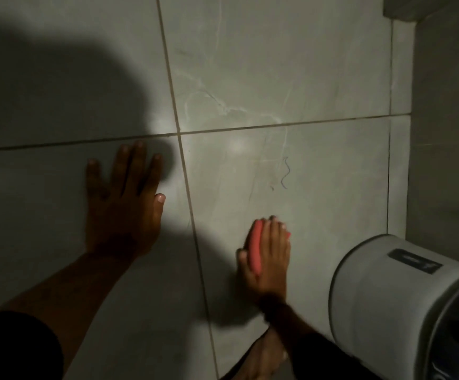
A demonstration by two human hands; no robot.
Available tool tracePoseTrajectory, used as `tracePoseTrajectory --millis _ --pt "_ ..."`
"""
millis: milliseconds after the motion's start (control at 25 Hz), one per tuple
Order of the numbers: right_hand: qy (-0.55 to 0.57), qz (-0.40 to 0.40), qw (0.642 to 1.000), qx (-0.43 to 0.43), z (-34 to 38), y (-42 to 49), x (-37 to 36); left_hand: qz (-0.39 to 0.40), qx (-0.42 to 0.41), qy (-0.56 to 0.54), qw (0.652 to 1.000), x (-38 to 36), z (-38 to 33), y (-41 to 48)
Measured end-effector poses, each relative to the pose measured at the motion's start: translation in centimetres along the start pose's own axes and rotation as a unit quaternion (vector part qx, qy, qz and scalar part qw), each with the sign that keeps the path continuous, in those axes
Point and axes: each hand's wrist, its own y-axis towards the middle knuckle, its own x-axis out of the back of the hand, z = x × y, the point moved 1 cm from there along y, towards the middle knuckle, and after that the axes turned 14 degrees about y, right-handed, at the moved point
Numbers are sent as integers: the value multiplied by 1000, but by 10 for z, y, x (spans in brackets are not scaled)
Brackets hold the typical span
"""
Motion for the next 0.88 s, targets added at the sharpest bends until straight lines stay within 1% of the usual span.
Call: tracePoseTrajectory --millis 40,80,120,160,200,240,280,320,360,400,440,480,560,600,640,680,720,760,840,880 --pt "45 -35 997 -56 -12 28 16 -2 -1 -5 1000 0 -1 0" --pt "92 -89 986 -111 -15 69 34 -4 -2 -7 1000 -1 -1 0" --pt "120 -143 972 -144 -13 116 49 -6 -3 -3 1000 -3 -2 -1" --pt "126 -175 965 -146 -7 160 61 -7 -5 4 1000 -5 -1 -1" --pt "115 -185 970 -112 4 190 66 -6 -8 8 1000 -7 0 -1" --pt "91 -187 976 -58 15 201 61 -5 -10 6 1000 -8 1 -1" --pt "66 -177 982 4 22 193 49 -6 -11 2 1000 -8 1 -1" --pt "48 -153 985 56 24 170 34 -6 -9 -2 1000 -8 1 -1" --pt "33 -109 990 82 23 137 22 -4 -4 -4 1000 -7 1 -1" --pt "23 -84 992 90 14 107 17 -3 0 -4 1000 -6 2 0" --pt "29 -75 994 67 -1 90 20 -1 2 -3 1000 -6 3 1" --pt "50 -85 995 26 -16 90 28 -2 2 -1 1000 -6 2 1" --pt "110 -141 980 -88 -18 137 58 -14 -1 2 1000 -5 1 -1" --pt "123 -169 970 -122 -6 169 72 -16 0 3 1000 -5 0 -1" --pt "120 -186 968 -117 13 200 79 -16 -1 4 1000 -6 0 0" --pt "101 -183 975 -77 41 224 78 -16 -3 9 1000 -6 1 0" --pt "68 -174 982 -2 73 237 69 -18 -5 16 1000 -7 0 0" --pt "38 -158 983 88 104 235 53 -20 -5 22 1000 -8 0 0" --pt "-4 -118 961 249 141 194 11 -31 4 24 999 -9 0 0" --pt "-18 -91 952 292 143 158 -6 -39 10 22 999 -9 0 0"
